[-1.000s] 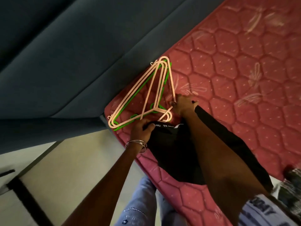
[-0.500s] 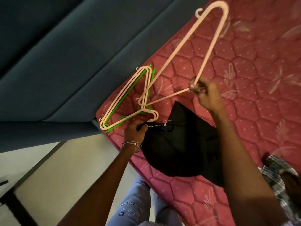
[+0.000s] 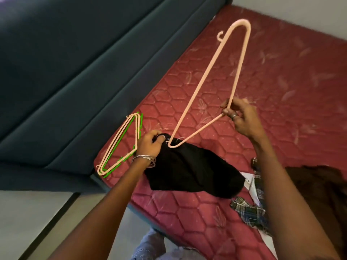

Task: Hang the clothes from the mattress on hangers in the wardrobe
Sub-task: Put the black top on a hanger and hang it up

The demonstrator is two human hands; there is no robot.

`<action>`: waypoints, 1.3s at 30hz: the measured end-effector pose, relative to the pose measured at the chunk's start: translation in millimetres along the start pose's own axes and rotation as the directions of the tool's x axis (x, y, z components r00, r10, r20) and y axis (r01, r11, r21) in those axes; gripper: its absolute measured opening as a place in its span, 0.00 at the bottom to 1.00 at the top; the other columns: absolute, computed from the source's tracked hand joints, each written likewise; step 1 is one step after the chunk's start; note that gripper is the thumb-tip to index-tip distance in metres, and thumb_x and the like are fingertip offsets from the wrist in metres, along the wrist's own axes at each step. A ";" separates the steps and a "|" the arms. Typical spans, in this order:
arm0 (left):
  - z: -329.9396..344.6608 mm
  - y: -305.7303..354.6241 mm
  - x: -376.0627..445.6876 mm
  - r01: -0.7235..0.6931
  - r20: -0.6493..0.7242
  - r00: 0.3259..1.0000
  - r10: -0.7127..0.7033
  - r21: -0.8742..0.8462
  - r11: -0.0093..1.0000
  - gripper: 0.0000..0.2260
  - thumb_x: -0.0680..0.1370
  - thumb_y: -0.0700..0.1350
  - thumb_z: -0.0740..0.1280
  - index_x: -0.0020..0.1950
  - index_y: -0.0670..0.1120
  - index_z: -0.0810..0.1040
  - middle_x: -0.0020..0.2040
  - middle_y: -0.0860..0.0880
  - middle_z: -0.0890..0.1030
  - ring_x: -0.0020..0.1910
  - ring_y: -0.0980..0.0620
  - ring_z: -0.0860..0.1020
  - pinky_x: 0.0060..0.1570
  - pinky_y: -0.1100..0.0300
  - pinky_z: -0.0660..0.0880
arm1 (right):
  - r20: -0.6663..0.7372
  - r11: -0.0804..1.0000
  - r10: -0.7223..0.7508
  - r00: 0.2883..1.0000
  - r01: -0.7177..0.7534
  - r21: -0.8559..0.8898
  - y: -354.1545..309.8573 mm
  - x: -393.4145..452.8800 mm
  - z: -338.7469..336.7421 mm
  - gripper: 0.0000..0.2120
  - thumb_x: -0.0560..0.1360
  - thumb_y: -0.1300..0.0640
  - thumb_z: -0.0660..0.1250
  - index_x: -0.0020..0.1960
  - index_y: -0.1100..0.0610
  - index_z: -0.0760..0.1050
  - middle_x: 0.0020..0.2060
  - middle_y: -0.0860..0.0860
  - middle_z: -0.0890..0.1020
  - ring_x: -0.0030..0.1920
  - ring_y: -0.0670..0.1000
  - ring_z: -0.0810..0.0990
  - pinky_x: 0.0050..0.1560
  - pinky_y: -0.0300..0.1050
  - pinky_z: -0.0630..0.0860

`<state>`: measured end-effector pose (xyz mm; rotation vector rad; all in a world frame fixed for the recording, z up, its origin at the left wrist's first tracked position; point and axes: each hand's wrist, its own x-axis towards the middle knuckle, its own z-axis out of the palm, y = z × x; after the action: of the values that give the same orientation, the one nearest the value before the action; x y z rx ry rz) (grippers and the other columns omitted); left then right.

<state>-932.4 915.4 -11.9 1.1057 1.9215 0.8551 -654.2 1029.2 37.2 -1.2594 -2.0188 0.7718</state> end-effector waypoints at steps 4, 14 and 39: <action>-7.8 44.5 -25.2 -0.165 0.098 0.982 0.160 0.044 0.985 0.09 0.67 0.55 0.65 0.40 0.51 0.78 0.39 0.47 0.81 0.42 0.47 0.79 0.47 0.54 0.74 | -0.121 0.994 -0.088 0.989 0.079 -0.074 -19.4 -20.9 -42.4 0.05 0.74 0.52 0.66 0.49 0.47 0.78 0.36 0.37 0.76 0.45 0.54 0.77 0.52 0.56 0.74; -27.5 147.4 -73.7 -0.396 0.176 0.901 0.396 -0.037 0.917 0.03 0.73 0.42 0.68 0.42 0.44 0.81 0.39 0.47 0.82 0.40 0.55 0.78 0.48 0.61 0.72 | -0.005 0.932 -0.198 0.980 0.187 -0.311 -65.2 -47.5 -89.2 0.07 0.74 0.52 0.64 0.47 0.53 0.78 0.35 0.42 0.73 0.46 0.50 0.72 0.50 0.49 0.61; -31.6 192.9 -51.7 -0.474 -0.003 0.870 0.493 0.269 0.838 0.05 0.70 0.48 0.74 0.44 0.49 0.85 0.39 0.51 0.83 0.43 0.53 0.81 0.49 0.57 0.77 | 0.197 0.312 0.358 0.913 0.082 -0.947 -92.3 -64.8 -134.2 0.11 0.77 0.60 0.60 0.57 0.54 0.75 0.55 0.53 0.80 0.55 0.57 0.80 0.42 0.48 0.70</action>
<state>-864.4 941.4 176.8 1.7985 1.8742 0.9314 -580.2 955.4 177.9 -2.0637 -2.8618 -0.3463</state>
